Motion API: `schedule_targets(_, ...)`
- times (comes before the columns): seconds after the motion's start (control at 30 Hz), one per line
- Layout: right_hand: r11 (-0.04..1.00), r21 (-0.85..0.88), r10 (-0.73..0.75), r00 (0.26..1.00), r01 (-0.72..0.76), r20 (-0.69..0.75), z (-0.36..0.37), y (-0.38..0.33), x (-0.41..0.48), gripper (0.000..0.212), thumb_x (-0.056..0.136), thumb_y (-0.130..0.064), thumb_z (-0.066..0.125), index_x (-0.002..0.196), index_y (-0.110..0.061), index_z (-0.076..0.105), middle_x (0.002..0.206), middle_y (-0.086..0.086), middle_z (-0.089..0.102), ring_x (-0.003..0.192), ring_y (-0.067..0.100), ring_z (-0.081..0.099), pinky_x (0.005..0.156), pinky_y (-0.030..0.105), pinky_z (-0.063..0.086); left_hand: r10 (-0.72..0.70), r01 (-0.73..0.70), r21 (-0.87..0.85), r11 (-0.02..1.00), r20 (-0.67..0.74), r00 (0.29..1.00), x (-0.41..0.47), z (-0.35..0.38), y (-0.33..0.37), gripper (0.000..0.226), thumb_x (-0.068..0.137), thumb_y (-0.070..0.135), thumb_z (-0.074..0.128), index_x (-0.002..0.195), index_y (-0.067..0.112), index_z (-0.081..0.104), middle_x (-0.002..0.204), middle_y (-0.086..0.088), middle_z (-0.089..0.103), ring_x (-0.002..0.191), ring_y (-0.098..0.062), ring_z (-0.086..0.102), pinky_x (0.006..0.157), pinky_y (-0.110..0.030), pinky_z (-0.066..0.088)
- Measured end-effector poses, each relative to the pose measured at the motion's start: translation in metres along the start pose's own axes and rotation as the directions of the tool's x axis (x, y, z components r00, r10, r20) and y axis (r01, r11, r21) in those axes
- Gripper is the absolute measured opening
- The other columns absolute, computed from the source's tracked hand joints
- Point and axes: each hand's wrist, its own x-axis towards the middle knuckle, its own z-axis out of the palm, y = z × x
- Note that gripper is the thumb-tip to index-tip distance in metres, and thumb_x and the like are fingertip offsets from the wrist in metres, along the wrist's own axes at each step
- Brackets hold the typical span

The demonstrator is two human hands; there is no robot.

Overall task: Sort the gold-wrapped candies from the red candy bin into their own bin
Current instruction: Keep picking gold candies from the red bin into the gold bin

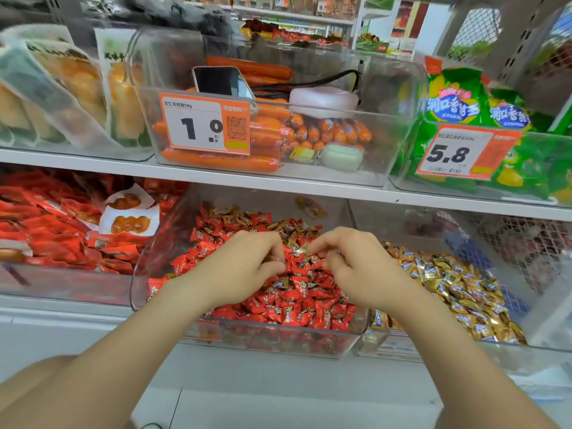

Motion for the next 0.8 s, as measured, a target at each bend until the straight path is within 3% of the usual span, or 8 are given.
schedule_targets(0.1, 0.998, 0.069, 0.008, 1.0, -0.007, -0.016, 0.003, -0.012, -0.002, 0.037, 0.099, -0.006, 0.046, 0.105, -0.024, 0.078, 0.088, -0.001, 0.071, 0.067, 0.013, 0.064, 0.065, 0.025, 0.05, -0.101, 0.099, -0.053, 0.994, -0.039, 0.994, -0.003, -0.009, -0.005, 0.02, 0.104, 0.015, 0.052, 0.099, 0.031, 0.064, 0.081, 0.008, 0.068, 0.063, -0.005, 0.057, 0.057, -0.015, 0.038)
schedule_targets(0.2, 0.989, 0.149, 0.012, 0.997, -0.001, -0.071, 0.015, -0.017, 0.005, 0.03, 0.105, -0.016, 0.044, 0.104, -0.024, 0.073, 0.056, -0.007, 0.058, 0.043, 0.009, 0.048, 0.048, 0.019, 0.036, -0.234, 0.22, -0.139, 0.966, -0.092, 0.968, 0.0, -0.021, -0.004, 0.025, 0.102, 0.012, 0.043, 0.095, 0.023, 0.064, 0.069, 0.008, 0.06, 0.053, -0.006, 0.049, 0.05, -0.023, 0.036)
schedule_targets(0.3, 0.988, 0.151, 0.034, 0.999, -0.029, -0.034, 0.027, -0.019, 0.021, 0.037, 0.107, -0.011, 0.04, 0.124, -0.03, 0.067, 0.076, -0.008, 0.063, 0.051, 0.004, 0.051, 0.05, 0.014, 0.034, -0.283, 0.269, -0.092, 0.959, -0.226, 0.932, 0.006, -0.028, -0.016, 0.022, 0.105, 0.019, 0.043, 0.094, 0.02, 0.062, 0.071, 0.001, 0.066, 0.057, -0.012, 0.057, 0.053, -0.031, 0.041)
schedule_targets(0.37, 0.989, 0.135, 0.058, 0.998, -0.06, 0.02, 0.033, -0.019, 0.034, 0.047, 0.102, -0.002, 0.04, 0.124, -0.03, 0.071, 0.093, -0.006, 0.067, 0.06, 0.0, 0.05, 0.054, 0.01, 0.035, -0.32, 0.32, -0.048, 0.946, -0.27, 0.908, 0.008, -0.028, -0.034, 0.022, 0.104, 0.01, 0.045, 0.105, 0.021, 0.064, 0.084, -0.008, 0.07, 0.066, -0.023, 0.065, 0.063, -0.037, 0.052)
schedule_targets(0.5, 0.968, 0.112, 0.234, 0.967, -0.223, -0.102, 0.043, -0.017, 0.064, 0.033, 0.088, -0.025, 0.044, 0.093, -0.026, 0.076, 0.09, 0.003, 0.073, 0.067, 0.024, 0.066, 0.07, 0.038, 0.061, -0.346, 0.359, 0.089, 0.929, -0.133, 0.929, 0.016, -0.025, -0.055, 0.049, 0.087, -0.008, 0.048, 0.125, 0.017, 0.067, 0.123, -0.014, 0.06, 0.113, -0.034, 0.062, 0.102, -0.047, 0.052)
schedule_targets(0.6, 0.966, -0.085, 0.237, 0.968, -0.244, -0.083, 0.053, -0.017, 0.084, 0.022, 0.095, -0.034, 0.056, 0.106, -0.027, 0.074, 0.1, 0.005, 0.072, 0.093, 0.035, 0.07, 0.085, 0.046, 0.06, -0.312, 0.323, 0.136, 0.937, -0.094, 0.945, 0.022, -0.019, -0.063, 0.026, 0.1, 0.013, 0.054, 0.121, 0.011, 0.07, 0.124, -0.015, 0.061, 0.117, -0.036, 0.061, 0.102, -0.046, 0.051)
schedule_targets(0.73, 0.977, -0.142, 0.163, 0.987, -0.161, -0.001, 0.069, -0.015, 0.102, 0.015, 0.092, -0.042, 0.071, 0.106, -0.036, 0.072, 0.11, -0.009, 0.07, 0.105, 0.021, 0.067, 0.09, 0.042, 0.058, -0.306, 0.275, 0.216, 0.937, 0.123, 0.944, 0.025, -0.017, -0.068, 0.05, 0.098, 0.03, 0.066, 0.147, 0.019, 0.057, 0.141, -0.01, 0.053, 0.133, -0.031, 0.052, 0.113, -0.038, 0.043)
schedule_targets(0.8, 0.975, -0.134, 0.186, 0.982, -0.179, 0.039, 0.074, -0.015, 0.109, 0.026, 0.088, -0.048, 0.075, 0.11, -0.035, 0.071, 0.111, -0.008, 0.07, 0.104, 0.02, 0.068, 0.089, 0.043, 0.06, -0.295, 0.269, 0.198, 0.943, 0.114, 0.949, 0.028, -0.019, -0.071, 0.051, 0.094, 0.032, 0.073, 0.141, 0.019, 0.061, 0.139, -0.004, 0.059, 0.132, -0.024, 0.054, 0.111, -0.034, 0.044)
